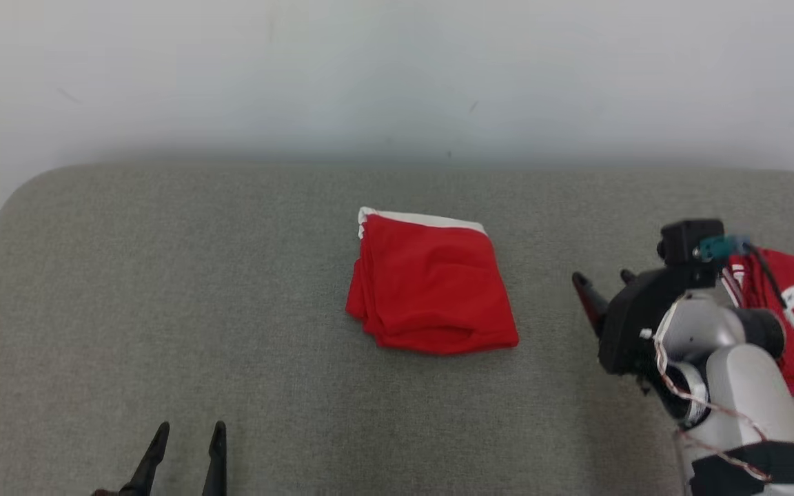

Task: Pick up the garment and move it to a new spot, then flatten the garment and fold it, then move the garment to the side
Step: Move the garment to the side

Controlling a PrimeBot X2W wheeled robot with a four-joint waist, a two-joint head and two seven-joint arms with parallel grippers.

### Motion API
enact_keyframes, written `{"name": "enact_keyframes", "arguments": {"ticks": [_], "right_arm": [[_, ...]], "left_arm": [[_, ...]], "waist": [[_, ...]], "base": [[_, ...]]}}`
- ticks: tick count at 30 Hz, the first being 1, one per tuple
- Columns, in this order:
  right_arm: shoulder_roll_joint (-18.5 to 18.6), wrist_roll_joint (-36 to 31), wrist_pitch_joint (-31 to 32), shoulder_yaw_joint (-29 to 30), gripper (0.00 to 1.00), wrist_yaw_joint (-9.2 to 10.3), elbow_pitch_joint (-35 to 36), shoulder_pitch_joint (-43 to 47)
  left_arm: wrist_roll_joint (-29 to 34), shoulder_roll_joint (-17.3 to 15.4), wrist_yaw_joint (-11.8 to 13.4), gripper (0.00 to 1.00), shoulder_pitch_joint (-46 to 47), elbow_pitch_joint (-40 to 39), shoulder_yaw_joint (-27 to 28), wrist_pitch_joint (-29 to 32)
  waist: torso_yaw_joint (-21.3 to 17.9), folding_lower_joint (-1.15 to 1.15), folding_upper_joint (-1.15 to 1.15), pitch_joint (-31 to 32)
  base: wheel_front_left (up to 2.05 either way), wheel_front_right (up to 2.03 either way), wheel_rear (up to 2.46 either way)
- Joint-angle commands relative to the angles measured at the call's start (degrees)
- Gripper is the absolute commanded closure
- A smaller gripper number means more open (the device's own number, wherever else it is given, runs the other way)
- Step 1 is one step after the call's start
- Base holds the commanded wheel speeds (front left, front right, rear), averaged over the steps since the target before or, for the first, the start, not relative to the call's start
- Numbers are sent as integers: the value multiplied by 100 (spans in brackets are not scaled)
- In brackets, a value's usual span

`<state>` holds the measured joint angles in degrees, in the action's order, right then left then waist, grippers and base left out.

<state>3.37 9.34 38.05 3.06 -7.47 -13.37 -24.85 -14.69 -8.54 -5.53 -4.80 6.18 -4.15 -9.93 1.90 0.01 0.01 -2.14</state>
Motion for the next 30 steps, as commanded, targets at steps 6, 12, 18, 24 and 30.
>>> {"name": "enact_keyframes", "arguments": {"ticks": [6,12,18,24,30], "right_arm": [[-55,-407,455,396,0,-4,-689,-840],[-47,-469,261,608,0,-4,-1604,-1294],[-48,-514,-158,769,0,-4,-2408,-1557],[-64,-349,-334,609,0,-4,-3110,-1698],[-74,-266,-579,361,100,-4,-3485,-1844]], "left_arm": [[-64,44,-56,0,320,127,-213,-102],[-106,46,-106,0,585,352,-392,-228],[-159,7,-155,0,775,583,-498,-358],[-199,1,-150,0,911,749,-570,-426],[-278,-16,-166,0,1013,955,-570,-483]], "waist": [[688,-1,-1,-719],[1052,-1,-1,-1049],[1215,-1,-1,-1223],[1239,-1,-1,-1308],[1084,-1,-1,-1260]], "base": [[0,0,0],[0,0,0],[0,0,0],[0,0,0],[0,0,0]]}}
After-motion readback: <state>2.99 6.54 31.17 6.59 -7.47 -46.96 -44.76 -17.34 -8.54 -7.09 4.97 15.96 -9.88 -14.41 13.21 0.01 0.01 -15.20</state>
